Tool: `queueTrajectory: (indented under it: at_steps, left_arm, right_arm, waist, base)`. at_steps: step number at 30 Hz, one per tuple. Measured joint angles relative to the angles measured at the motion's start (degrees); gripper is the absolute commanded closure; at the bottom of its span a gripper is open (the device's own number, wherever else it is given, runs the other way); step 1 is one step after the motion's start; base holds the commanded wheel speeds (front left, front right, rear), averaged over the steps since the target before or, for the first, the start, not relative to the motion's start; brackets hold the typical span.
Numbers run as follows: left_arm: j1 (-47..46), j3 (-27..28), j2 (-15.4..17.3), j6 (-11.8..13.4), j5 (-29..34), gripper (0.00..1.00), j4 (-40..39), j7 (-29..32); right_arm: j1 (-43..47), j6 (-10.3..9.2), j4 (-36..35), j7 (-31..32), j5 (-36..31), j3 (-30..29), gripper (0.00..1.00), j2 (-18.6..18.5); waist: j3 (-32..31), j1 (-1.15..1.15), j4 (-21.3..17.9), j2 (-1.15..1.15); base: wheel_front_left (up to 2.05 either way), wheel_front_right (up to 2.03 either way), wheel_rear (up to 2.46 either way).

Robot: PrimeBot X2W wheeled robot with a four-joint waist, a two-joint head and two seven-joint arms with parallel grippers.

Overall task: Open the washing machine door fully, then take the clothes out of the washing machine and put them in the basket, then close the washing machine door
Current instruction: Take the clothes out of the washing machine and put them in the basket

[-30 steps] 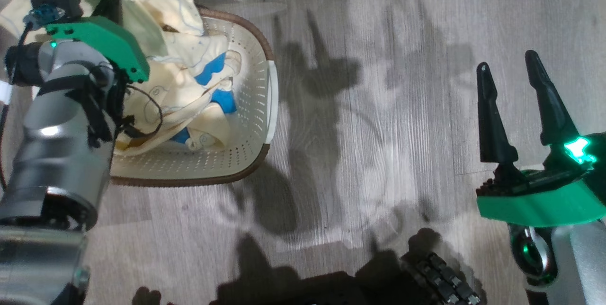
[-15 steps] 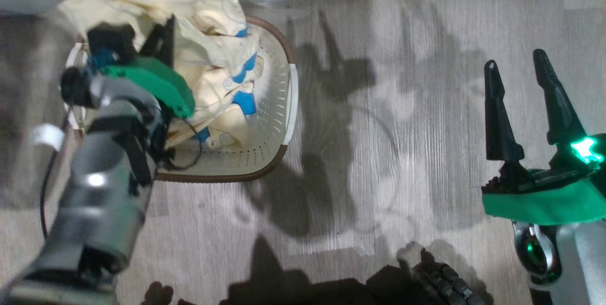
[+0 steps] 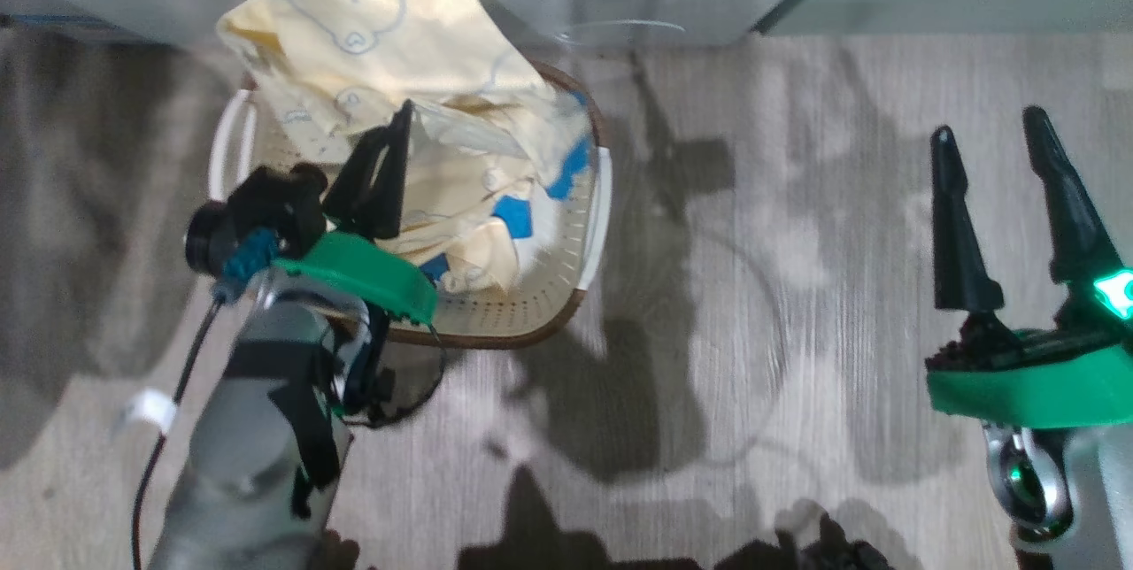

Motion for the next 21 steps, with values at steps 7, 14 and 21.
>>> queueTrajectory:
  at_steps: [7, 14, 21]
  left_arm:
    - [4.96, -0.66, -0.81, 0.55, 1.94, 1.0, -11.03, -0.08]
    - [9.5, -1.12, -1.53, 1.32, 3.13, 1.0, -20.46, -0.27]
    - [11.6, -1.38, -1.56, 2.3, 4.55, 1.0, -26.55, -0.3]
  right_arm:
    - [1.13, 0.0, 0.31, 0.0, -0.47, -0.76, 0.0, -0.88]
    - [1.83, 0.0, 0.71, -0.01, -0.47, -1.15, 0.0, -1.81]
    - [3.35, 0.0, 1.08, -0.01, -0.47, -1.1, 0.0, -1.87]
  waist:
    - [-2.99, 0.0, 2.92, 0.0]
    - [-6.67, 0.0, 5.19, 0.0]
    - [-8.68, 0.0, 6.11, 0.0]
  base:
    - [0.0, 0.0, 0.0]
    - [0.0, 0.0, 0.0]
    - [0.0, 0.0, 0.0]
